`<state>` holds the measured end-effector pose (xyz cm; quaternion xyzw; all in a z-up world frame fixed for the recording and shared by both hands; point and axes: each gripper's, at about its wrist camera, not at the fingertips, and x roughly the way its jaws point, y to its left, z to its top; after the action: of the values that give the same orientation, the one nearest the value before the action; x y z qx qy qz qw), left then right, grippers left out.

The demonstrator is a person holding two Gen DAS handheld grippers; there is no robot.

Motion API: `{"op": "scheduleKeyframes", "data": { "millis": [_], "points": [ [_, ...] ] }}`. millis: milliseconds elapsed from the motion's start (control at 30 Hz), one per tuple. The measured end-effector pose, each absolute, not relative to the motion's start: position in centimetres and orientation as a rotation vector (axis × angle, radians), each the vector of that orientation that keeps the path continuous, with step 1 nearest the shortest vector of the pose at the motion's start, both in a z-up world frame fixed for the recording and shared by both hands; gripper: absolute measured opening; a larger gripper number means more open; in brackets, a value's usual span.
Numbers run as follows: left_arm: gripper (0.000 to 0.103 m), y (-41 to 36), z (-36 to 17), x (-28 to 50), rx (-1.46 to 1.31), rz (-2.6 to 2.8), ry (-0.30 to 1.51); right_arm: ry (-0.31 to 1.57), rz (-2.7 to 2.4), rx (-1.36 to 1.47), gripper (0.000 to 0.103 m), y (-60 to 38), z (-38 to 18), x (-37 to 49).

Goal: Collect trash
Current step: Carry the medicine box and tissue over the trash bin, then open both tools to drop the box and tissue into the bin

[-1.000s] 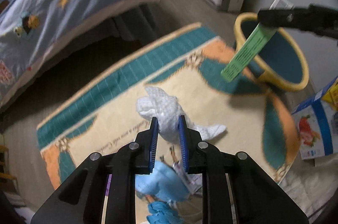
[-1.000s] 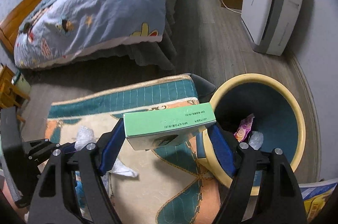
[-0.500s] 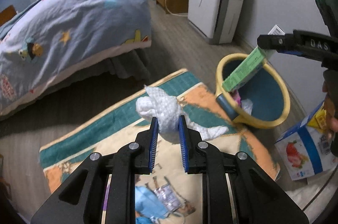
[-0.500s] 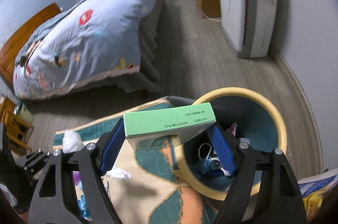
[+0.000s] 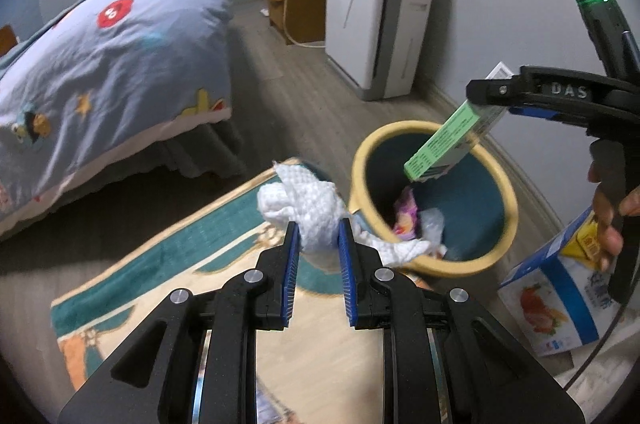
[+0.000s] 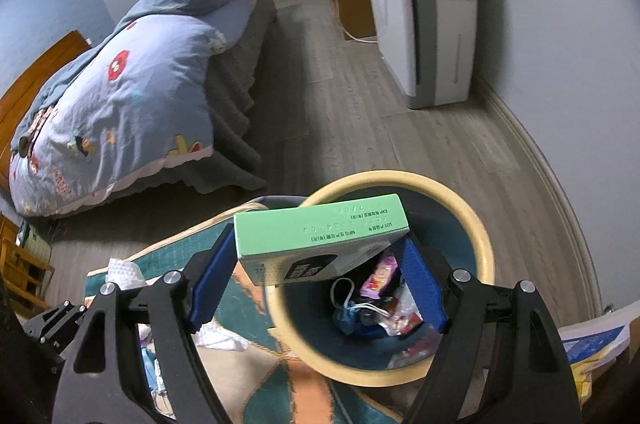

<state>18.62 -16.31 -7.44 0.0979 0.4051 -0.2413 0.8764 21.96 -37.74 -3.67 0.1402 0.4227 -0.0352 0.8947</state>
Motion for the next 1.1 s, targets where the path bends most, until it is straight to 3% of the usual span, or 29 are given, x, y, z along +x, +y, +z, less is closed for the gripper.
{"op": "scheduleKeyframes", "data": {
  "millis": [933,1100],
  "points": [
    [0.021,-26.9,-13.3,18.0,0.324,-0.59,0.903,1.028,-0.218,0.307,0.077,-44.6,-9.3,21.3],
    [0.034,-27.9,-13.8,17.5,0.355,-0.611,0.903,1.042,-0.204,0.301,0.078,-44.4,-9.6,21.5]
  ]
}}
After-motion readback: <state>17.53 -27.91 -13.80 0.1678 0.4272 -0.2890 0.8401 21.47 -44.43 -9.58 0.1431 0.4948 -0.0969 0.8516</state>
